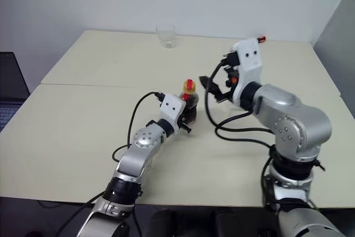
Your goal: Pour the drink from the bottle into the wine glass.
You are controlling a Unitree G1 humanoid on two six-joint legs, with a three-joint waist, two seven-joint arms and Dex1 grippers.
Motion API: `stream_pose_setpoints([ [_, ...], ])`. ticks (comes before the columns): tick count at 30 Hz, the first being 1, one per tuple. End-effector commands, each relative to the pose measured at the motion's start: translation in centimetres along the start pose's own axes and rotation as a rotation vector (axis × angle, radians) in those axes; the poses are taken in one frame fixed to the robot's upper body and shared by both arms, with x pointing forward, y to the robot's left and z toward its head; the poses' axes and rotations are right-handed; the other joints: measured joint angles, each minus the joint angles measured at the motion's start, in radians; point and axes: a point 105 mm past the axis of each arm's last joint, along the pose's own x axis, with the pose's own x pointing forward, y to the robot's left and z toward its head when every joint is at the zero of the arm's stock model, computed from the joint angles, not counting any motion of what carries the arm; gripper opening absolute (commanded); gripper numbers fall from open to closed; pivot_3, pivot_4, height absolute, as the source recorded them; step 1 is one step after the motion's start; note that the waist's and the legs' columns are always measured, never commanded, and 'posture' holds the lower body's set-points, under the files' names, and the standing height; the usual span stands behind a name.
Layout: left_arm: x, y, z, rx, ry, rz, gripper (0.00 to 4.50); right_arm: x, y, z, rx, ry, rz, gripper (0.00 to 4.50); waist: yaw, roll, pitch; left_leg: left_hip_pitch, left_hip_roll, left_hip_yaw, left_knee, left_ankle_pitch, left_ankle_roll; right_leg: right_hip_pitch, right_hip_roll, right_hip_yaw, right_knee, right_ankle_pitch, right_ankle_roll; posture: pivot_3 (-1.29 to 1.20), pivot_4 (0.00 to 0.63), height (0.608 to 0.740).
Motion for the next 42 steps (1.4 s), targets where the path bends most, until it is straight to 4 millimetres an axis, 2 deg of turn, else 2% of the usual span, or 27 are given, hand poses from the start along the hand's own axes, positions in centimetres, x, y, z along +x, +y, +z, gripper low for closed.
stream_pose_setpoints([
  [1, 0.6, 0.6, 2.1, 0.033, -0.079, 0.049, 0.77, -0.6, 0.6, 0.9, -0.001, 0.0, -0.059, 4.5, 0.0, 0.0, 0.0, 0.0, 0.0, 0.0, 0.0, 0.0, 0.0, 0.0, 0.0, 0.0, 0.0, 0.0, 0.0, 0.0, 0.15, 0.74],
  [5, 1.1, 0.2, 2.0, 0.043, -0.076, 0.048, 0.77, 0.4, 1.2, 0.3, 0.031, 0.036, -0.091, 4.5, 0.0, 0.0, 0.0, -0.001, -0.001, 0.001, 0.001, 0.0, 0.0, 0.0, -0.001, -0.002, -0.001, 0.0, 0.0, 0.0, 0.15, 0.74],
  [15, 1.2, -0.6, 2.6, 0.041, -0.107, 0.017, 0.77, 2.7, 2.1, 0.3, 0.11, 0.053, -0.123, 4.5, -0.002, 0.0, 0.0, -0.005, -0.001, 0.001, 0.0, 0.0, 0.0, -0.004, 0.0, -0.003, -0.001, 0.0, 0.0, 0.0, 0.15, 0.74],
  [25, 1.3, -1.2, 2.8, 0.037, -0.117, -0.005, 0.77, 3.5, 2.8, -0.5, 0.14, 0.072, -0.097, 4.5, -0.002, 0.0, 0.0, -0.006, -0.001, 0.001, 0.0, 0.0, 0.0, -0.004, -0.001, -0.004, -0.002, 0.0, 0.0, 0.0, 0.15, 0.74],
  [28, 1.4, -1.3, 2.9, 0.038, -0.12, -0.008, 0.77, 3.6, 2.6, -0.2, 0.139, 0.061, -0.103, 3.96, -0.002, 0.0, 0.0, -0.006, -0.001, 0.001, 0.0, 0.0, 0.0, -0.004, -0.001, -0.005, -0.002, 0.0, 0.0, 0.0, 0.15, 0.74],
  [35, 1.3, -1.4, 2.8, 0.037, -0.119, -0.009, 0.77, 3.6, 2.3, -0.5, 0.136, 0.065, -0.118, 1.49, -0.002, 0.0, 0.0, -0.006, -0.001, 0.001, 0.0, 0.0, 0.0, -0.004, 0.0, -0.005, -0.002, 0.0, 0.0, 0.0, 0.15, 0.74],
  [36, 1.3, -1.4, 2.8, 0.037, -0.119, -0.01, 0.77, 3.6, 2.2, -0.5, 0.136, 0.067, -0.121, 1.24, -0.002, 0.0, 0.0, -0.006, -0.001, 0.001, 0.0, 0.0, 0.0, -0.004, 0.0, -0.005, -0.002, 0.0, 0.0, 0.0, 0.15, 0.74],
  [39, 1.2, -1.4, 2.8, 0.036, -0.117, -0.009, 0.77, 3.6, 1.8, -0.7, 0.121, 0.073, -0.114, 1.24, -0.002, 0.0, 0.0, -0.006, -0.001, 0.001, 0.0, 0.0, 0.0, -0.004, 0.0, -0.005, -0.002, 0.0, 0.0, 0.0, 0.15, 0.74],
  [42, 1.2, -1.5, 2.8, 0.032, -0.117, -0.016, 0.77, 3.6, 1.4, -0.4, 0.011, 0.047, -0.032, 1.24, -0.002, 0.0, 0.0, -0.007, -0.001, 0.001, 0.001, 0.0, 0.0, -0.004, -0.001, -0.005, -0.002, 0.0, 0.0, 0.0, 0.15, 0.74],
])
